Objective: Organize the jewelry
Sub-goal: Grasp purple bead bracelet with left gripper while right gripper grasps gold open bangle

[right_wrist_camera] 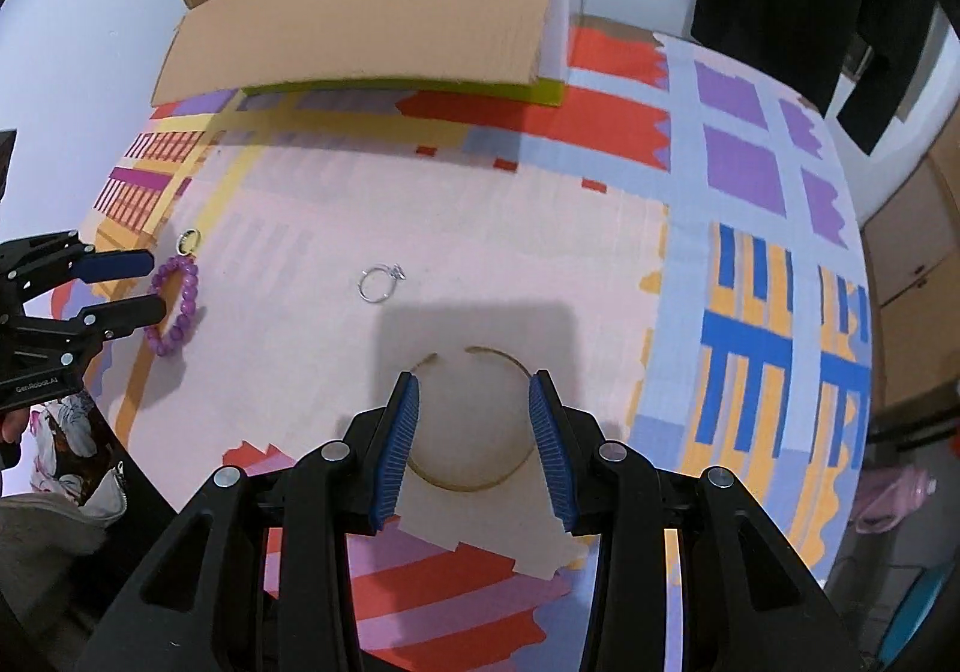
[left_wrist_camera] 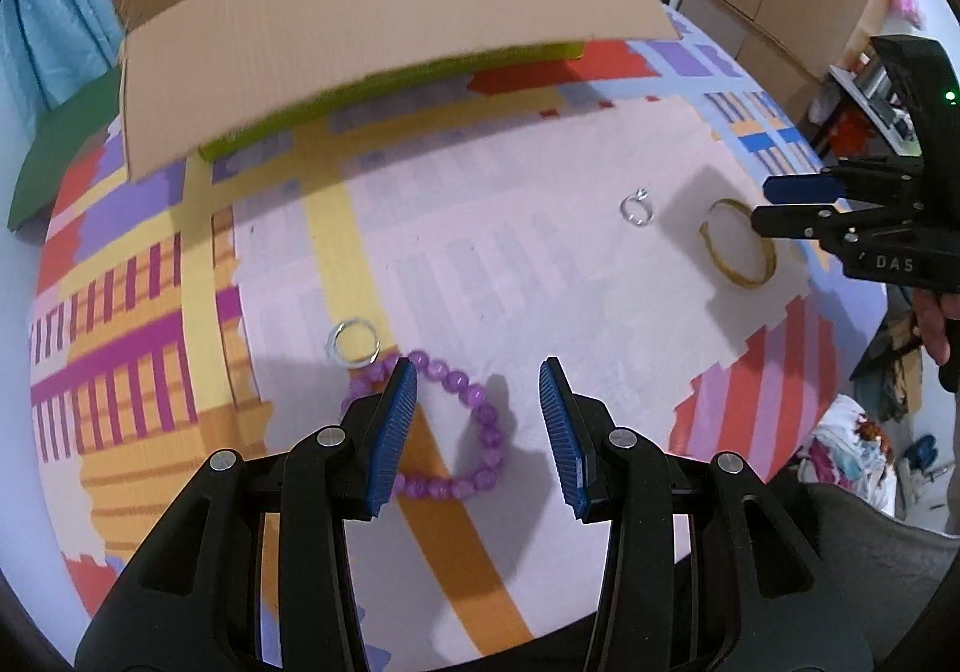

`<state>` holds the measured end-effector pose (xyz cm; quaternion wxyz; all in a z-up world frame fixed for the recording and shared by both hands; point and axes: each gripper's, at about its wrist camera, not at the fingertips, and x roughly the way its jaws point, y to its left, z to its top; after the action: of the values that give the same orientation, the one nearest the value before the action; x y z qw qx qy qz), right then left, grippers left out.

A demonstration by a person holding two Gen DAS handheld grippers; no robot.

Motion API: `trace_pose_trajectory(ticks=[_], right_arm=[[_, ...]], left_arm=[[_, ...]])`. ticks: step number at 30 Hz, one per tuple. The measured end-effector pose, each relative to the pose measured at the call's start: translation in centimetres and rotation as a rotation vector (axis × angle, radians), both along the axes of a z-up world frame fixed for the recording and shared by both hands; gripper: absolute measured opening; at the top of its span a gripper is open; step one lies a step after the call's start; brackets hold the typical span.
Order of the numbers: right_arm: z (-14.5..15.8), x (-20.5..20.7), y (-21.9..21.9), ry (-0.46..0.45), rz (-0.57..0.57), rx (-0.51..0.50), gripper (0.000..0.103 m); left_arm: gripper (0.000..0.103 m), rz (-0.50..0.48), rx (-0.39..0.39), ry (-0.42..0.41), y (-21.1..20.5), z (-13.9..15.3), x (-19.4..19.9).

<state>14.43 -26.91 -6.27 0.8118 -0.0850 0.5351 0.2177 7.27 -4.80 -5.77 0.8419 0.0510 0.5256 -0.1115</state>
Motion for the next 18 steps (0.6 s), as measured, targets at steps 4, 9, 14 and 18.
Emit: trace_pose_trajectory(ticks=[4,9,14,18], right_arm=[[-0.7,0.0,-0.3,0.007,-0.010,-0.008,0.038],[-1.5,0.1,-0.4,0.017,-0.016,-0.027,0.038],[-2.1,0.0,-0.5,0.018,-0.019,-0.056,0.038],[-2.3,0.0,-0.8,0.022,-0.030,-0.053,0.038]], left_arm=[[0.041,0.013,0.003,-0.001,0.5,-0.3,-0.5],[0.041,0.034,-0.003,0.025,1.2,-1.2,-0.6],[0.041,0.052,-0.024,0.034,1.7,-1.8,-0.8],[0.041,0.024,-0.046,0.030,1.4,-1.6,-0.9]])
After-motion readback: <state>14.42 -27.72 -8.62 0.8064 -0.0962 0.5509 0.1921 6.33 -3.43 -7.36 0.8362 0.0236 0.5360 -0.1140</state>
